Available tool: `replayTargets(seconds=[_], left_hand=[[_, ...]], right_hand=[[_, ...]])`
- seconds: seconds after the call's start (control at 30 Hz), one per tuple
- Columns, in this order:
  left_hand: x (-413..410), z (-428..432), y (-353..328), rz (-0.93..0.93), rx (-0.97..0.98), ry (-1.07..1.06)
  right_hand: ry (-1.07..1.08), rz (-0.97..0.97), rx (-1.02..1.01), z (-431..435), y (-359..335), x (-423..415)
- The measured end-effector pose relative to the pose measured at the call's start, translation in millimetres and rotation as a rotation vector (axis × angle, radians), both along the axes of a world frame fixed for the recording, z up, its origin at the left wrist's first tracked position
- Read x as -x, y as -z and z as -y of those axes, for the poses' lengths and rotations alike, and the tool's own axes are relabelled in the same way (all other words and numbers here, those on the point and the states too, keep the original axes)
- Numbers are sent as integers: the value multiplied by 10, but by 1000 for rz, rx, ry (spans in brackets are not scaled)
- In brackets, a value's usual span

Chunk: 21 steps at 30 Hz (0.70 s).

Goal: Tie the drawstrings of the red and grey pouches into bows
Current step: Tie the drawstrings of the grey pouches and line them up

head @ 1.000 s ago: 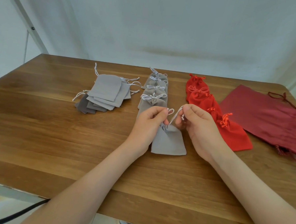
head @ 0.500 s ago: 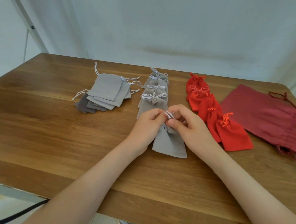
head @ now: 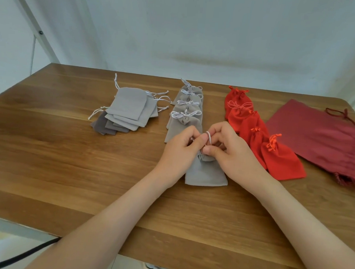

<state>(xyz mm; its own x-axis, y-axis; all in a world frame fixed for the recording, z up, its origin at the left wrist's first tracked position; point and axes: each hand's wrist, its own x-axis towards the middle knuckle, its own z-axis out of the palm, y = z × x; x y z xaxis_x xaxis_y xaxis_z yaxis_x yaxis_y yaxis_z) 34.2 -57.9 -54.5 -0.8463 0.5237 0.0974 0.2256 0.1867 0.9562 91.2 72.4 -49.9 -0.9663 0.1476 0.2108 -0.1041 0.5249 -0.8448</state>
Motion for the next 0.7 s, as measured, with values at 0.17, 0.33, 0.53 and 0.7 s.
replayTargets(seconds=[0.17, 0.33, 0.53, 0.7], left_hand=[[21, 9, 13, 70, -56, 42], [37, 22, 33, 143, -112, 74], [37, 9, 11, 188, -162, 46], [39, -6, 5, 221, -194, 20]], right_hand=[[-7, -17, 16, -34, -15, 1], [8, -79, 24, -4, -11, -14], [-14, -74, 50, 18, -33, -21], [50, -69, 175, 8, -49, -26]])
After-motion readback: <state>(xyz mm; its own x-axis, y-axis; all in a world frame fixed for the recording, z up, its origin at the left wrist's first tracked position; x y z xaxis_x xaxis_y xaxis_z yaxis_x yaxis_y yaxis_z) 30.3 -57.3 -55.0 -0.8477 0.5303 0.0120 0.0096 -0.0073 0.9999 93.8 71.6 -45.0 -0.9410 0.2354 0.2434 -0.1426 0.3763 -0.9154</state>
